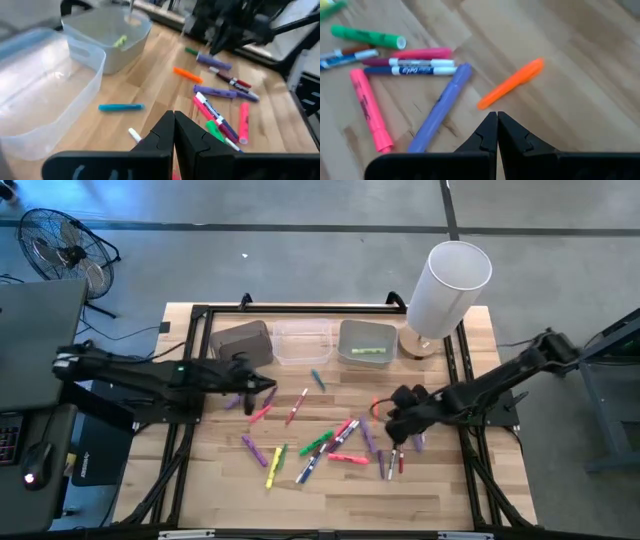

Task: Pick & Place Markers
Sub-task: Put the pink marker pen into the transparent bin

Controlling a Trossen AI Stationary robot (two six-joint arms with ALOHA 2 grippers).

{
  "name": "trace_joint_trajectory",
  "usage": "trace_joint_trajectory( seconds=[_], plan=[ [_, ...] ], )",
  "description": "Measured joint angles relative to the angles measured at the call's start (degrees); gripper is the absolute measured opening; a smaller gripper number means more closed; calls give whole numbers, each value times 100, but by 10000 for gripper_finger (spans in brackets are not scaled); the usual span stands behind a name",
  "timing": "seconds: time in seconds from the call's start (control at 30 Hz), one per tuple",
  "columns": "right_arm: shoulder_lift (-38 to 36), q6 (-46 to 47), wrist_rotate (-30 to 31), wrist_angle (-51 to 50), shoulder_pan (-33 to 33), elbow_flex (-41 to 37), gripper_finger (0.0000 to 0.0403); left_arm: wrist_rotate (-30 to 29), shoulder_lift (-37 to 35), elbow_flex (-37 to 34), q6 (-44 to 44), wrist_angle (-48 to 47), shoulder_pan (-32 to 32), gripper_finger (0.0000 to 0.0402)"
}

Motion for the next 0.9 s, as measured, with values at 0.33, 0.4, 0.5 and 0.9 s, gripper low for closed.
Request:
trace_joint_trajectory(
  seconds=[0.33,0.4,0.5,0.9],
  plan=[
    [-1510,-739,-84,-338,-304,-422,0,7,3192,2805,-1699,-2687,0,0],
    [-1587,-799,-88,-505,-331,-422,0,11,3697,3285,-2068,-3195,0,0],
    [-1605,-1063,-185,-673,-338,-422,0,47,4344,3878,-2568,-3808,0,0],
    [-1606,-1893,-664,-776,-338,-419,0,818,5508,4427,-3672,-4038,6,72]
  ],
)
